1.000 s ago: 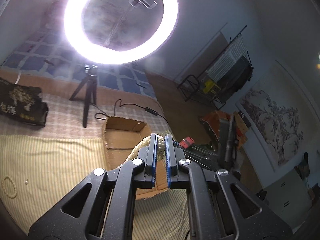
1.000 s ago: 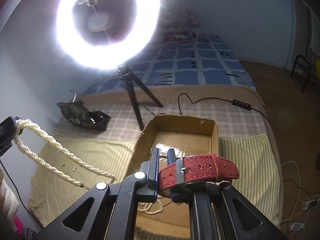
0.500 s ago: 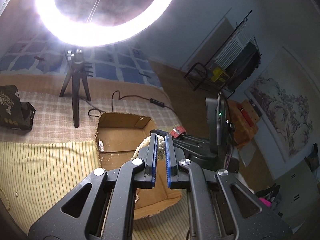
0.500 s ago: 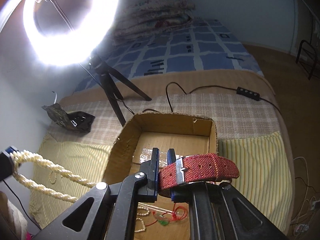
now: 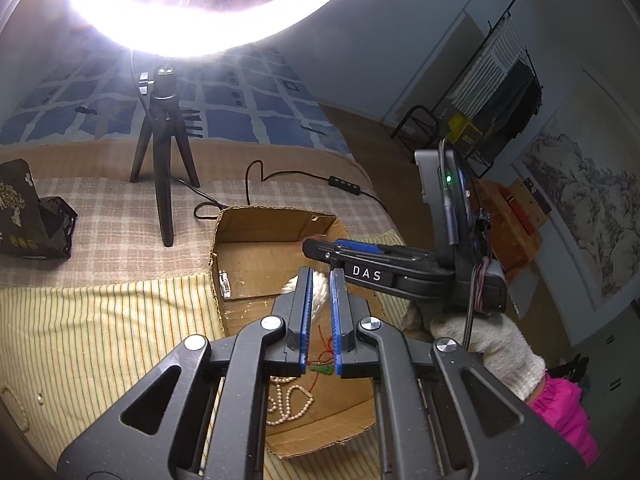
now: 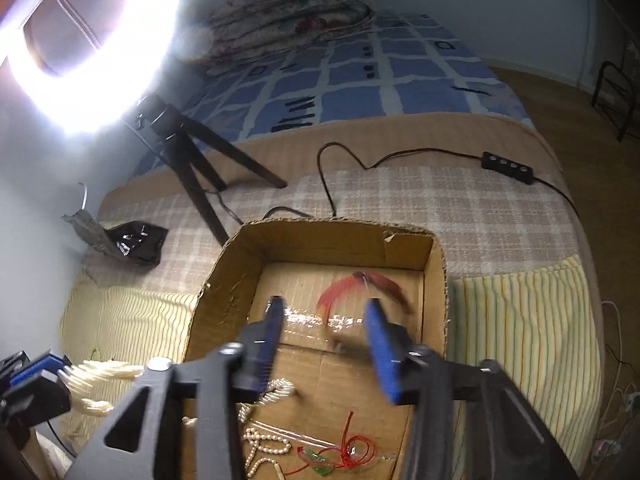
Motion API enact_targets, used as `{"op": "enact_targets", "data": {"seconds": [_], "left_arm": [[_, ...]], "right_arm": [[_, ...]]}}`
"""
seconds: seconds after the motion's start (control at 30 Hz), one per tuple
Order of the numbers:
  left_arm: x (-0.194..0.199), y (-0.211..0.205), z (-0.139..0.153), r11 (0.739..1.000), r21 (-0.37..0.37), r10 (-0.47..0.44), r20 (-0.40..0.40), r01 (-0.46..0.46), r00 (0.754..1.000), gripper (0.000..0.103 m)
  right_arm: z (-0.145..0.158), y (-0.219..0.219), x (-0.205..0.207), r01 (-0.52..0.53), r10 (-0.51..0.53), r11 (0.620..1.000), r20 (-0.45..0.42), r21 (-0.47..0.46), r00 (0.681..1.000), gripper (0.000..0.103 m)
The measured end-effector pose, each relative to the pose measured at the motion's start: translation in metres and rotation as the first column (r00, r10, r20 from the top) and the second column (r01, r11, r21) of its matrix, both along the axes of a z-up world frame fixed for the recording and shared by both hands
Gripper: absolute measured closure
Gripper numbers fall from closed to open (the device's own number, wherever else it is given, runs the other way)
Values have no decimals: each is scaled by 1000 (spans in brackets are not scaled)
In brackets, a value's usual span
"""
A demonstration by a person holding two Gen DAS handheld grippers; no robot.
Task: Organize jewelry
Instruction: 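Open the right tool dropping the watch into the box while the left releases the necklace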
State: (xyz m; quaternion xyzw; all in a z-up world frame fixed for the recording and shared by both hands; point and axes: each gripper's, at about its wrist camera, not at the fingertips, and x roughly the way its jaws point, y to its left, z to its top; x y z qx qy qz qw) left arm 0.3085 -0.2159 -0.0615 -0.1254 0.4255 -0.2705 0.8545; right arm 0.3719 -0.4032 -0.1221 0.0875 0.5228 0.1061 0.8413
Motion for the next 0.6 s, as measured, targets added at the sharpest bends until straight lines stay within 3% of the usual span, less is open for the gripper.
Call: {"op": "enact_targets", "data": {"seconds": [0.03,0.07,0.1,0.13,0.43,0.5,0.6], "left_arm": [[0,0,0,1000,9,-3,-2,3,1000,96],[-1,-1,-1,1000,19,-3,-5,3,1000,84],[-1,-1,-1,1000,30,1,-8,-1,1000,62],[-3,1,0,1000,30,7,-3,-7,1000,57],[-16,9,5,998,64,26,9,-26,1000,53],[-20,9,8,997,74,29,16,-30,999,45],[-29,11,15,996,84,32,35,-35,999,43]], "right_arm": [[2,-1,0,7,-7,1000,6,-2,1000,32],[4,-1,0,21,-21,1000,12,-9,1000,28],[6,-2,-1,33,-33,999,19,-14,999,24],[9,-3,-1,42,-41,999,23,-14,999,22],[22,-10,-9,106,-104,994,32,-38,994,12],[26,-10,-13,120,-118,992,34,-46,992,12],[33,-12,-20,136,-135,989,37,-52,990,12]]}}
